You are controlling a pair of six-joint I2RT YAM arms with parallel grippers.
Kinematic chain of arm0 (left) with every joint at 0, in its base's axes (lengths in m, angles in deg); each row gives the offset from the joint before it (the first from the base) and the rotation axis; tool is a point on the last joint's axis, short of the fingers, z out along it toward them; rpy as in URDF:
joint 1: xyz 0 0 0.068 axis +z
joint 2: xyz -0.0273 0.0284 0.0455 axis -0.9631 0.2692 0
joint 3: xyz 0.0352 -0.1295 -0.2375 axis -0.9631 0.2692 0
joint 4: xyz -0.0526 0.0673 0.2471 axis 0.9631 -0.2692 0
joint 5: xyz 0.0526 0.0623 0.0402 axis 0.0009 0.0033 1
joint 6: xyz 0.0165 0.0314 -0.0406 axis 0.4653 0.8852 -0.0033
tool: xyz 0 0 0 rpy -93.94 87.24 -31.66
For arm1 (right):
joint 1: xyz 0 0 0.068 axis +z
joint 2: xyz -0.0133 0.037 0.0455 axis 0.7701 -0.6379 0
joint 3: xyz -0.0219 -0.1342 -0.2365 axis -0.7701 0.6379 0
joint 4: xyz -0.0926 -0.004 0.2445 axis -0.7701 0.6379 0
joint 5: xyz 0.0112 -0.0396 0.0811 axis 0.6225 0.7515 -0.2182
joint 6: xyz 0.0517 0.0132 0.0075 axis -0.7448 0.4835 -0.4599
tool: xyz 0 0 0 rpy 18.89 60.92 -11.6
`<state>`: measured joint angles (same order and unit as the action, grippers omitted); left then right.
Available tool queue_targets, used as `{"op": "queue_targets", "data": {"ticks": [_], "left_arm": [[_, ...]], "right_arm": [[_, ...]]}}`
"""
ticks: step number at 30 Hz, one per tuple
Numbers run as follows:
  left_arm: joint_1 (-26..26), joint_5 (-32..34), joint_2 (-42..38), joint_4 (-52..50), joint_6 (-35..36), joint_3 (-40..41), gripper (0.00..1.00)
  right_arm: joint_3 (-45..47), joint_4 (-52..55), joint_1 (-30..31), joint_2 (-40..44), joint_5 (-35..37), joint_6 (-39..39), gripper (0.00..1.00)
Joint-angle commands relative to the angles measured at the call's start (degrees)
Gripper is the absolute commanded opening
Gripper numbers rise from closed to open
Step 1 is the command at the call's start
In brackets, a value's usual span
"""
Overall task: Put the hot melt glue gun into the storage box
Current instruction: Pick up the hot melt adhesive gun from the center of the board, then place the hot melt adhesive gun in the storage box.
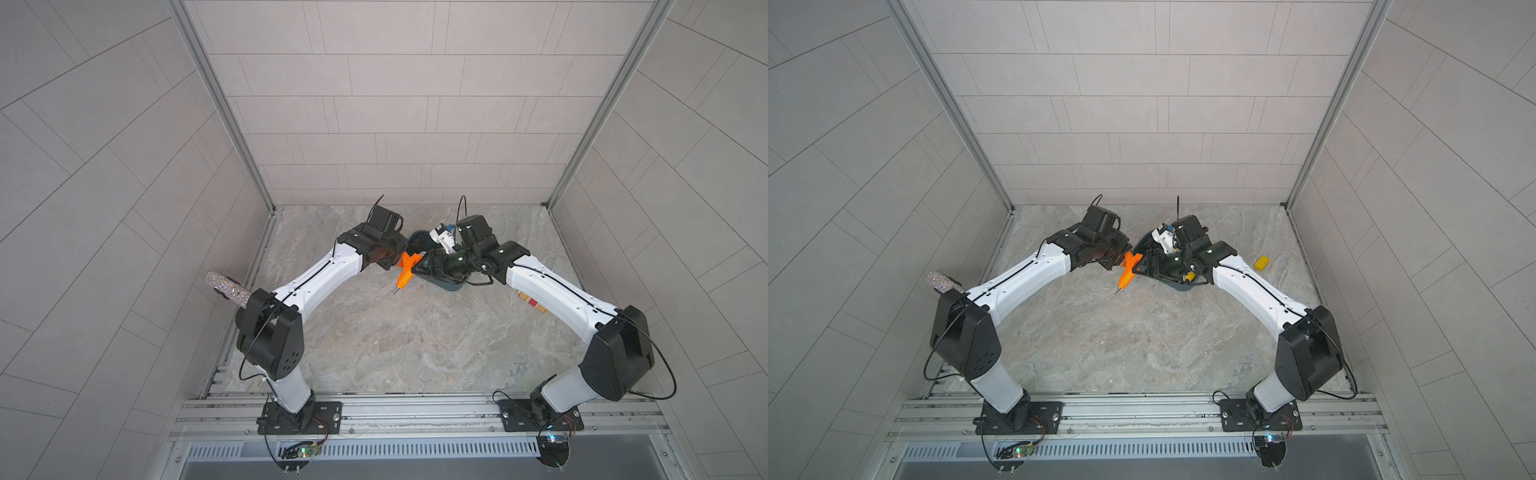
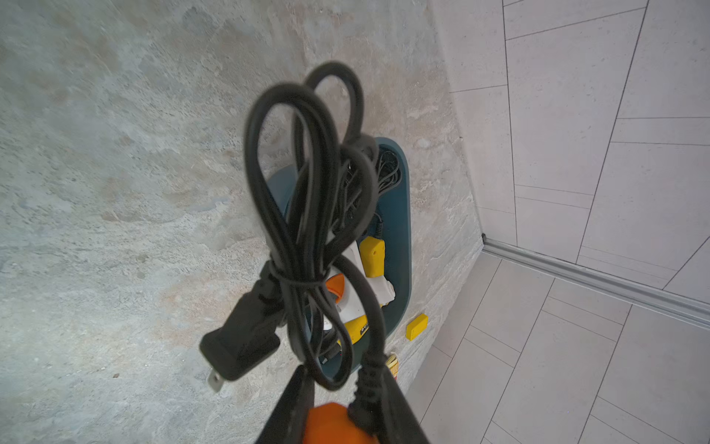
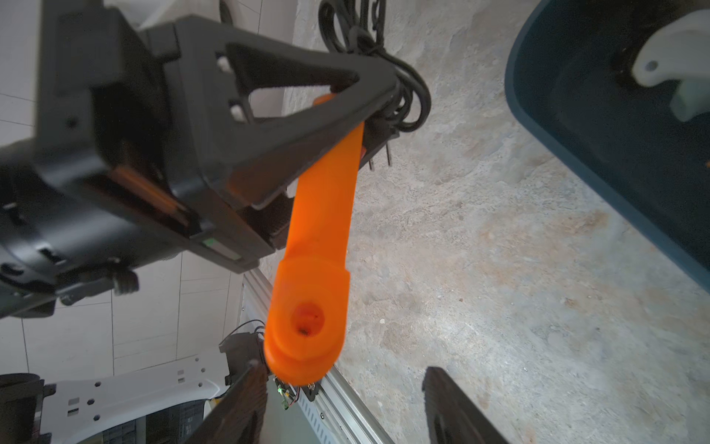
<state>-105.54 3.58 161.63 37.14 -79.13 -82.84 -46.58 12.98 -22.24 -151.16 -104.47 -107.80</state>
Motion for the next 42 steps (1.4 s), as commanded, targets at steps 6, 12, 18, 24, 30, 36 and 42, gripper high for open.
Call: {"op": "queue_targets", "data": {"ticks": [6,12,18,24,30,36,42], "left_arm": [[-1.17,2.12,-1.78,1.24,-2.52,1.86,0.0],[-1.19,2.27,-2.76,1.94,-2.94,3.12,0.0],[-1.19,1.79,-3.51,3.74,-3.95,4.63,0.0],[-1.34,1.33,-3.65,5.16,-4.81,5.63,0.0],[-1.16,0.32,-3.56,4.11,-5.21,5.3,0.26],[-0.07,-1.35,-3.71,3.14,-2.47,2.75,0.7],[2.24,-0.57,-6.57,-2.17,-0.37,1.28,1.0]], "right_arm": [[1.23,-9.82,0.38,-1.19,2.8,-6.12,0.58],[2.57,-13.91,0.52,-2.25,1.51,-8.84,0.44],[3.99,-18.81,0.54,-3.54,-0.38,-11.63,0.42],[4.74,-21.05,0.89,-4.48,-1.93,-13.32,0.26],[5.36,-20.01,-1.06,-3.37,-2.88,-13.35,0.0],[6.35,-18.65,-10.23,-1.66,-7.62,-12.32,0.0],[3.58,-17.53,-18.73,-5.07,-13.93,-6.54,0.0]]}}
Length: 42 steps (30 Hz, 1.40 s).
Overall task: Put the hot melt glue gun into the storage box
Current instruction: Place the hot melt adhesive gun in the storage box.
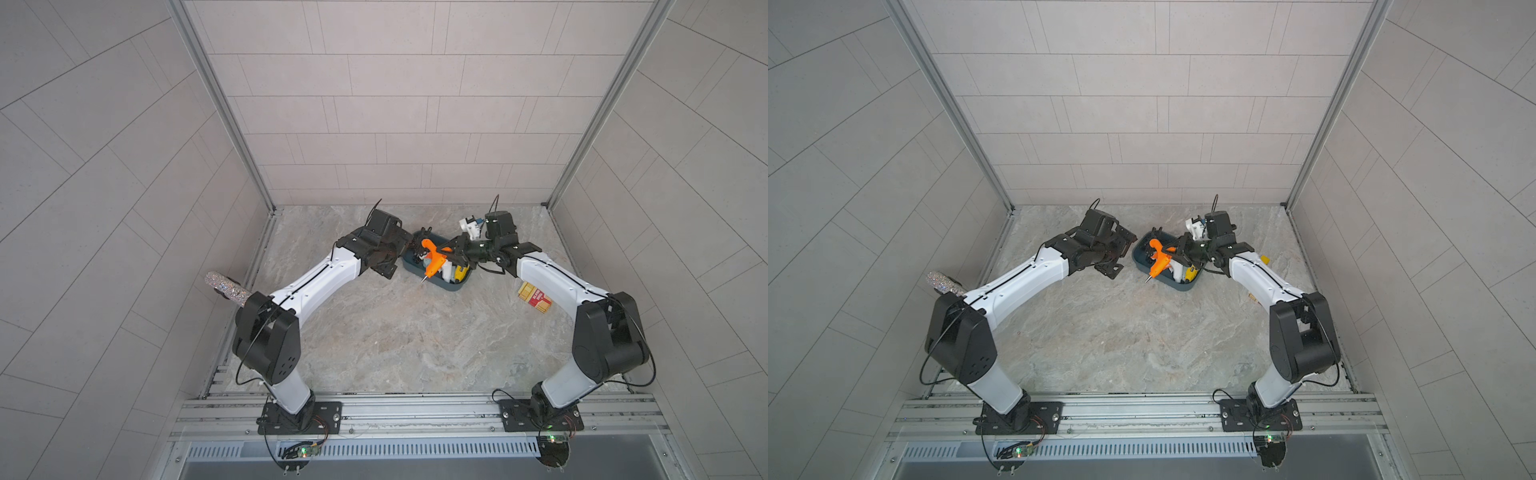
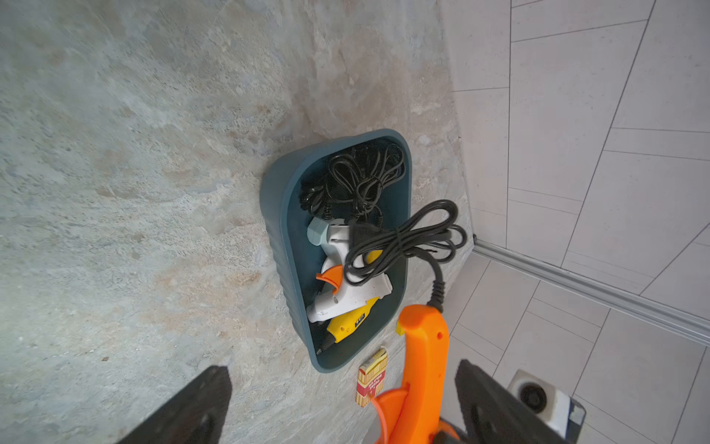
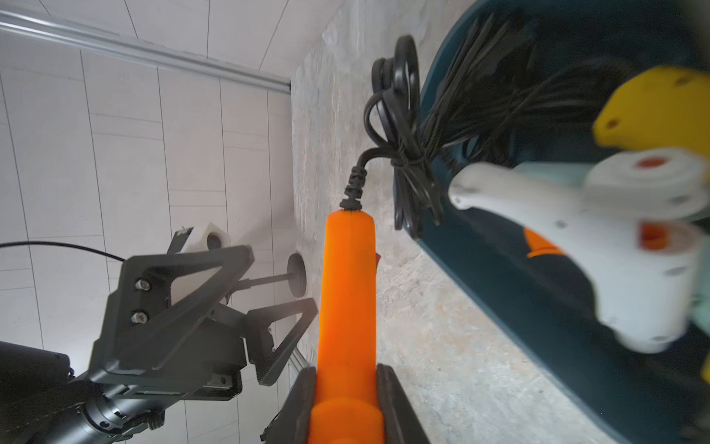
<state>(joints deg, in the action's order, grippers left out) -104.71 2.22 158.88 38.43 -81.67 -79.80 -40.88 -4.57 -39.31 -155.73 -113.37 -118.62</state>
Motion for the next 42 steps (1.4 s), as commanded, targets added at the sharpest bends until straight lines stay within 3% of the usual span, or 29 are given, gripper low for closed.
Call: {"op": "queue_targets", "data": {"ticks": [1,6,15,21,29,38,40,42], "left_arm": [[2.0,0.92,-4.62,-4.04,2.87,-1.65,1.0],[5.55,0.34,-8.93,-8.13,6.6,-0.66,1.0],[13.51,-2.32,-18.6,-12.72,8.24,8.39,1.0],[19.36,-4.47,-23.09,-16.56,11.26,10.44,1.0],[23.46,-7.64,-25.7,-18.81,13.96,11.68,1.0],[26.09,-10.18,-26.46,-20.53,17.55,11.11,1.0],[26.14,-10.38,-26.33,-20.61,17.88,11.21,1.0],[26.33,-10.68,-26.21,-20.57,18.14,11.2,1.0]], "right_arm": [[-2.89,0.44,-2.8,-1.35,-5.95,5.34,0.0],[-8.99,7.54,-4.85,-6.58,-7.98,11.66,0.0],[-17.51,17.23,-4.95,-17.66,-11.23,18.13,0.0],[-26.23,28.51,-6.45,-25.61,-8.2,26.08,0.0],[-35.59,42.18,-7.73,-32.52,-1.15,36.97,0.0],[-39.19,47.25,-8.01,-35.47,4.47,42.32,0.0],[-39.88,47.76,-7.98,-36.3,5.44,42.71,0.05],[-40.41,48.34,-7.9,-37.13,6.74,42.95,0.19]]}}
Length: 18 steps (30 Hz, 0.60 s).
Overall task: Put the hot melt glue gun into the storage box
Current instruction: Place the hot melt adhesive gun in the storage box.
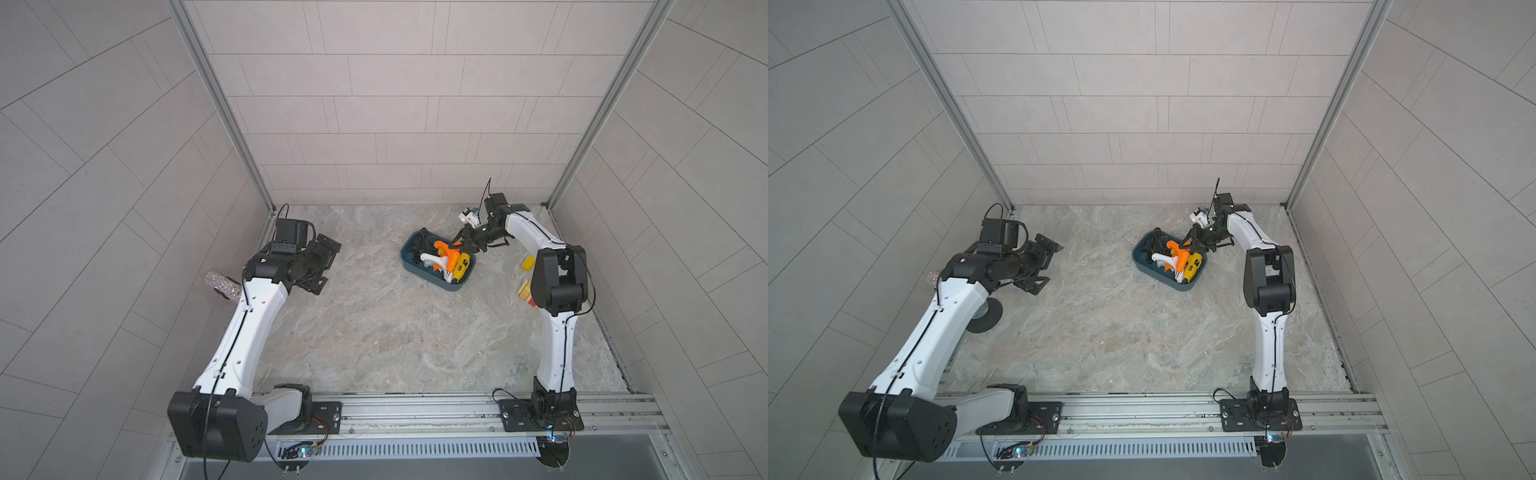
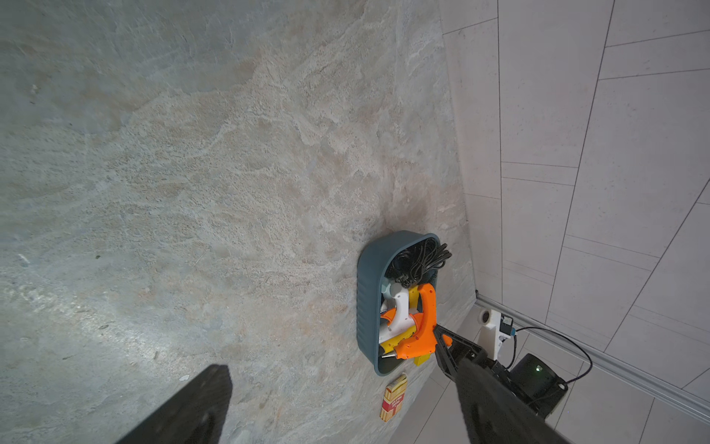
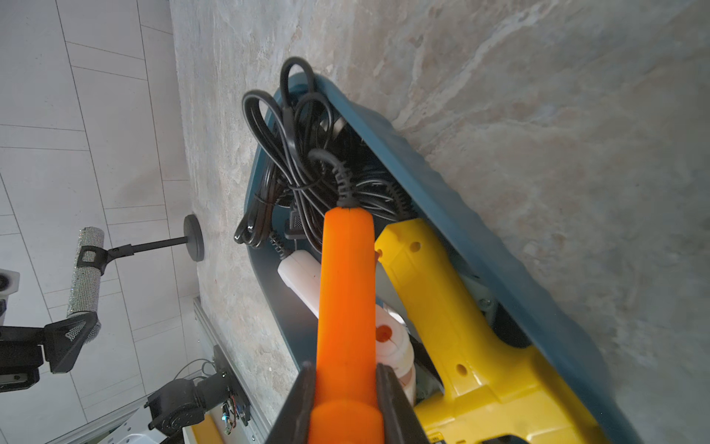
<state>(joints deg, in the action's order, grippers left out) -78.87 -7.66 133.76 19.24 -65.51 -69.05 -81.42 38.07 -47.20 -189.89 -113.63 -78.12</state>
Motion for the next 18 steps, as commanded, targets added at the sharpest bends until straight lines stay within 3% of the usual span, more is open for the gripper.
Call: {"op": "queue_targets", "data": {"ticks": [1,12,18], "left_arm": [[0.54,-0.95,-1.01,-1.29,2.11,0.55,1.0],[0.95,-1.98,-1.1,-0.32,2.57,1.2,1.0],[1.23,-1.75,-1.54,-0.34,2.81,0.82,1.0]], "right_arm": [[-0.06,5.84,0.0,-3.29,7.54,2.56,0.21],[1.68,5.69,0.59,-1.31,11.57,2.12,0.55],[1.43,6.31,0.54,1.77,13.1,1.23,0.63]]}}
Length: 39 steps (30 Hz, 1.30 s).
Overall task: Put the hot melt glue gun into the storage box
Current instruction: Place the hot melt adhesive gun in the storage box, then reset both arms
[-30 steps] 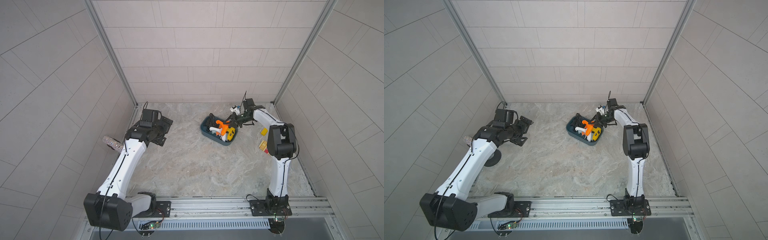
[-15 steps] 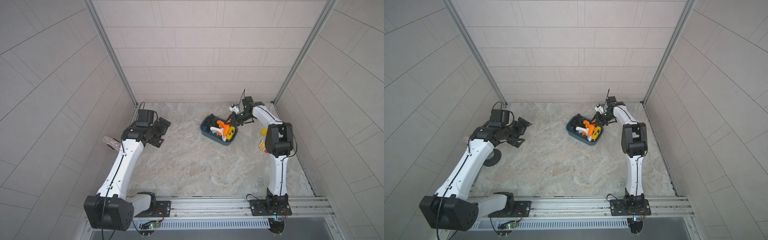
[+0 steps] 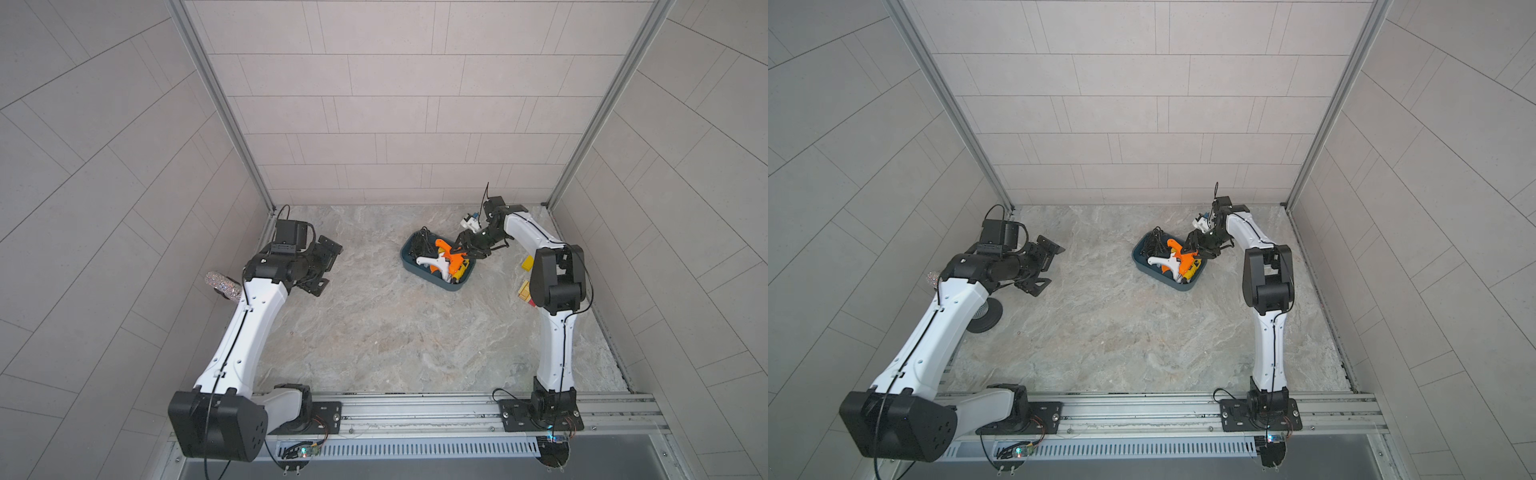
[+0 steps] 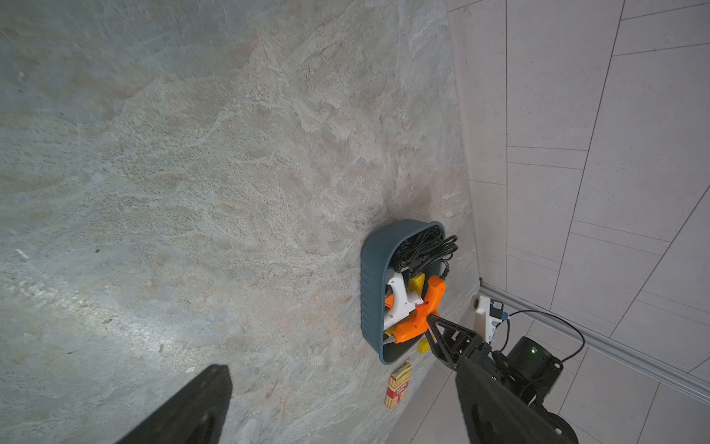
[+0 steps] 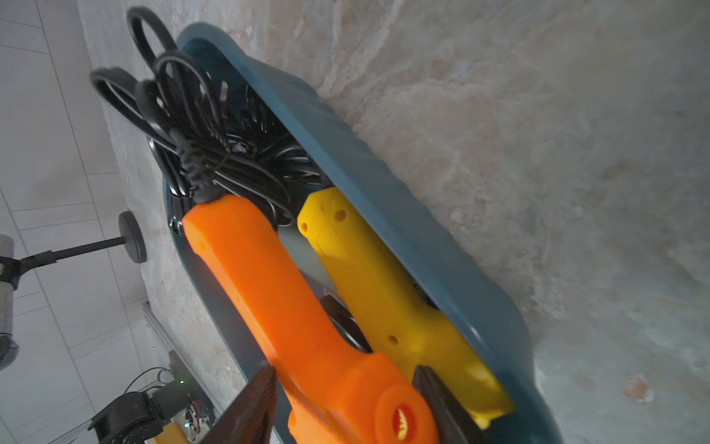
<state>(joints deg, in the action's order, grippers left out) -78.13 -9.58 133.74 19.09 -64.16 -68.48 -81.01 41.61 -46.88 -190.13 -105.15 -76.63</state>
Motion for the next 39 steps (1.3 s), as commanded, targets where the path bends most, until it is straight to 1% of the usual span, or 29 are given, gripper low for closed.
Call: {"op": "queue_targets", "data": {"ticks": [1,8,13,15,16,20,22,23,25,27,29,30,32,34,36,37,39], "left_arm": [[0.41,0.28,-1.65,-0.21,1.48,0.19,1.0],[0.58,1.86,-1.69,-2.18,3.4,-1.97,1.0],[0.85,4.92,-1.36,-3.4,6.49,-3.99,1.0],[0.94,7.2,-1.47,-3.43,8.51,-4.75,1.0],[0.99,8.74,-1.54,-3.45,9.93,-5.11,1.0],[0.95,17.93,-1.96,-1.78,18.99,-5.35,1.0],[0.73,23.2,-4.08,2.68,24.2,-2.1,1.0],[0.61,25.5,-5.64,6.65,27.51,0.91,1.0],[0.63,30.42,-8.82,15.85,31.9,8.64,1.0],[0.6,35.91,-11.76,27.35,36.02,17.7,1.0],[0.63,40.07,-12.77,38.25,40.02,25.83,1.0],[0.72,41.08,-12.41,41.96,43.0,28.81,1.0],[0.7,42.59,-9.62,44.97,47.84,31.12,1.0],[0.76,42.67,-4.98,45.31,51.51,30.81,1.0],[0.69,43.78,-0.28,45.01,52.19,29.86,1.0],[0.77,44.78,1.07,46.43,52.19,30.23,1.0],[0.74,45.91,3.61,52.67,52.31,31.79,1.0]], "right_arm": [[1.0,2.84,0.21,2.66,4.94,-0.5,0.64],[2.43,4.38,0.13,8.72,10.01,-2.23,0.74],[4.59,5.05,-0.1,13.24,12.2,-2.99,0.87],[5.74,5.09,-0.18,15.77,14.23,-3.17,0.91],[6.36,5.02,-0.38,17.05,15.26,-3.34,0.91],[13.14,0.63,-2.28,26.22,22.94,-4.2,0.93],[18.58,-2.6,-3.87,31.3,27.79,-4.79,0.97],[21.25,-3.69,-4.79,33.0,29.92,-4.73,1.0],[25.38,-4.74,-6.18,34.96,32.05,-4.38,1.0],[30.3,-7.79,-6.97,37.13,33.63,-5.01,1.0],[34.84,-11.7,-7.01,39.46,35.89,-5.27,1.0],[36.59,-13.36,-7.01,40.45,36.98,-5.06,1.0],[38.72,-15.15,-7.01,41.62,39.41,-4.38,1.0],[40.7,-17.6,-7.13,43.0,41.52,-3.83,1.0],[42.93,-20.65,-7.14,44.38,43.16,-3.46,1.0],[43.99,-22.16,-7.13,44.94,43.98,-3.43,1.0],[46.81,-26.04,-7.45,46.43,45.76,-3.66,1.0]]}}
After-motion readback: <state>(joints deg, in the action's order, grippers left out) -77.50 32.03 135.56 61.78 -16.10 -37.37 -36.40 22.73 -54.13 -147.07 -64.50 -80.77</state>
